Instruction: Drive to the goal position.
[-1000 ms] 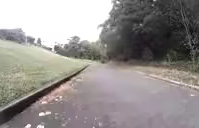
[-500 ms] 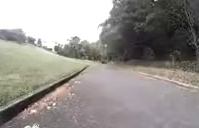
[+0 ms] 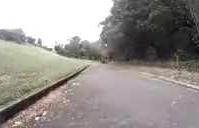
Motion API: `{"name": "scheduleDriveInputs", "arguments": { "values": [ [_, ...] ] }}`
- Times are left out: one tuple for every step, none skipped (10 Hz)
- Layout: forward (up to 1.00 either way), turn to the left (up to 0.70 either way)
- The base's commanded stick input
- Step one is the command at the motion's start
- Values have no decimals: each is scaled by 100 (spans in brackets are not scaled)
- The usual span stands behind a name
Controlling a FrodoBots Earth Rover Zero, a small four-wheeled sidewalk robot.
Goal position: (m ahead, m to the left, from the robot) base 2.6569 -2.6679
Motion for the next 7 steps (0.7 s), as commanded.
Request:
{"name": "scheduleDriveInputs", "arguments": {
  "values": [
    [67, -2],
    [67, -2],
    [67, -2],
    [67, -2],
    [67, -2],
    [67, -2],
    [67, -2]
  ]
}}
